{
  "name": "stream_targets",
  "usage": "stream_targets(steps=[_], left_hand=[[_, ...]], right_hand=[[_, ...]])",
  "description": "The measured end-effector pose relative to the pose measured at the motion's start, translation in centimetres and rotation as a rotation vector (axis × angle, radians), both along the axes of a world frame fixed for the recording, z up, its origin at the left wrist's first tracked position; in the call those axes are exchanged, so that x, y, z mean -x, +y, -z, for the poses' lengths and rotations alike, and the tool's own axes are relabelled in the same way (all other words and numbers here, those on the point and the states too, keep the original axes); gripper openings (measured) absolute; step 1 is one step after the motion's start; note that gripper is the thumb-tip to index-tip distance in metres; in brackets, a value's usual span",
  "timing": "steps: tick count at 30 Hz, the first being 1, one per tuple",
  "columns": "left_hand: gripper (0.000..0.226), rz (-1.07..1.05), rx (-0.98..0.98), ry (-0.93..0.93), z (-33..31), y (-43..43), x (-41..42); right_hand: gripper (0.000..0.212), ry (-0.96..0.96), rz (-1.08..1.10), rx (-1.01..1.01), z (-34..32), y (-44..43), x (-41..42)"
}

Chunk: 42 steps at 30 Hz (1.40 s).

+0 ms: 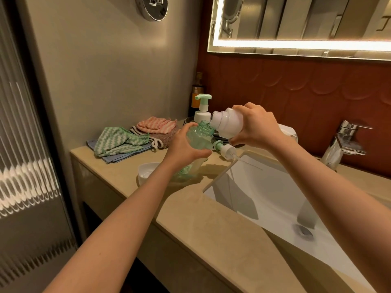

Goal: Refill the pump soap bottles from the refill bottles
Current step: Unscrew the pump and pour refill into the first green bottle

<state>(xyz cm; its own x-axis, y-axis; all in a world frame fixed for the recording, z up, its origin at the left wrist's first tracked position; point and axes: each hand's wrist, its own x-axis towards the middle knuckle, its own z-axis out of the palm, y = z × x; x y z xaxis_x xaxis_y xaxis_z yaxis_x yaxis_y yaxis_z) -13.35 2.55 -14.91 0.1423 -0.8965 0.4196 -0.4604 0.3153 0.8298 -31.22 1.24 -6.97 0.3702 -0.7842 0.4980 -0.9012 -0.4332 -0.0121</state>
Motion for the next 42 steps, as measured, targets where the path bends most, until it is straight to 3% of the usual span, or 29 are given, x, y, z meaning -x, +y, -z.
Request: stream_targets(steps=[15, 42], left_hand=[[0.083, -0.01, -0.019, 0.048, 0.2, 0.0, -0.6], [0.086, -0.024, -0.023, 0.035, -0.2, 0.4, -0.8]], right_hand=[[0.081, 0.119, 0.028, 0.044, -1.0, 0.2, -1.5], [0.083, 0.146, 0.033, 0.053, -1.3, 0.1, -2.3]])
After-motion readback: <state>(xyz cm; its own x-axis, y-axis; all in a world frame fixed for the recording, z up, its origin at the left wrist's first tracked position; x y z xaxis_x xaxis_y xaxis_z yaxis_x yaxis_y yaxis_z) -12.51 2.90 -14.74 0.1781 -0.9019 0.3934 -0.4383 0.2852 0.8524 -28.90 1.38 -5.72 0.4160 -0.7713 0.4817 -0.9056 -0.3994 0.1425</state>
